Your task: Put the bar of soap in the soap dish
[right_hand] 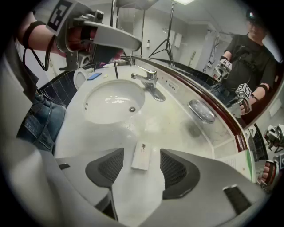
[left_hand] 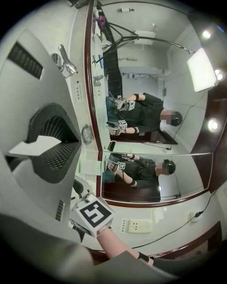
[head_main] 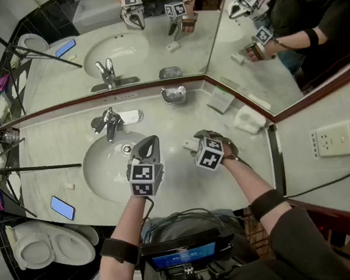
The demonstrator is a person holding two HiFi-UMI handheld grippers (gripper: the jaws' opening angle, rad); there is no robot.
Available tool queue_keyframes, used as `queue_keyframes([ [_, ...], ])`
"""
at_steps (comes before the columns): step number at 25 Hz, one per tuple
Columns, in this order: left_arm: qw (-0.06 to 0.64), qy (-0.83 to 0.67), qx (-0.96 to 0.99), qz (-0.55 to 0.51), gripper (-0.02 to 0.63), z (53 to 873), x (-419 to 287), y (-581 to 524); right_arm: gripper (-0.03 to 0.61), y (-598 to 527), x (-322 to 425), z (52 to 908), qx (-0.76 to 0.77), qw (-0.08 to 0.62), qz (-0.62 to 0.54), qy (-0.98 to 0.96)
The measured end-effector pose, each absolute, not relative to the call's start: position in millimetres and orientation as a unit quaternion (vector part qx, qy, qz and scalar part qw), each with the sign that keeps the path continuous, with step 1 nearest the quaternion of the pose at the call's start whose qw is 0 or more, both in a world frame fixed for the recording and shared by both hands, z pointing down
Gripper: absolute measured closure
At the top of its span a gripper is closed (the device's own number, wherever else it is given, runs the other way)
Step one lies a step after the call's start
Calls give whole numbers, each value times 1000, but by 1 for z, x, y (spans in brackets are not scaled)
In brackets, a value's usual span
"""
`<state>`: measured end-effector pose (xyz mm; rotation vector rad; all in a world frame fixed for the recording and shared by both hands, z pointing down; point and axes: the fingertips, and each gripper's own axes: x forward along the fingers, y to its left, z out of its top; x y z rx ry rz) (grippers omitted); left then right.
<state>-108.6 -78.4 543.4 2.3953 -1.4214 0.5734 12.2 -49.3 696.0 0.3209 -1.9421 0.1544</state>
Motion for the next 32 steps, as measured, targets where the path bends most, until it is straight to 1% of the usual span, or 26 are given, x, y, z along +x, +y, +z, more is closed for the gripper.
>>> queue_keyframes([
  [1, 148, -494, 834, 197, 614, 544, -109, -82, 289, -53, 11, 704, 130, 563, 65, -814],
  [2, 147, -494, 834, 196, 614, 544, -110, -85, 268, -56, 10, 711, 124, 574, 64, -807],
  [5, 147, -495, 835, 191, 614, 546, -114, -94, 268, -64, 6, 730, 112, 594, 69, -794],
  [11, 161, -502, 829, 190, 614, 556, -123, -102, 272, -69, -1, 759, 93, 611, 90, -781],
  [12, 163, -502, 828, 191, 614, 558, -123, -103, 278, -68, -1, 763, 89, 616, 93, -777],
  [14, 167, -502, 826, 193, 614, 561, -124, -103, 349, -67, 0, 769, 86, 623, 95, -772],
  [15, 169, -502, 826, 193, 614, 562, -124, -103, 358, -66, 0, 770, 86, 622, 96, -772],
  [18, 171, -502, 825, 195, 614, 566, -125, -103, 387, -66, -1, 769, 86, 616, 103, -776],
  [26, 168, -500, 826, 199, 614, 566, -123, -99, 396, -65, -5, 757, 91, 597, 105, -790],
  [29, 164, -498, 827, 201, 614, 564, -122, -99, 396, -75, -8, 740, 115, 573, 111, -804],
  [32, 159, -497, 829, 199, 614, 561, -121, -99, 396, -90, -8, 712, 157, 526, 128, -826],
])
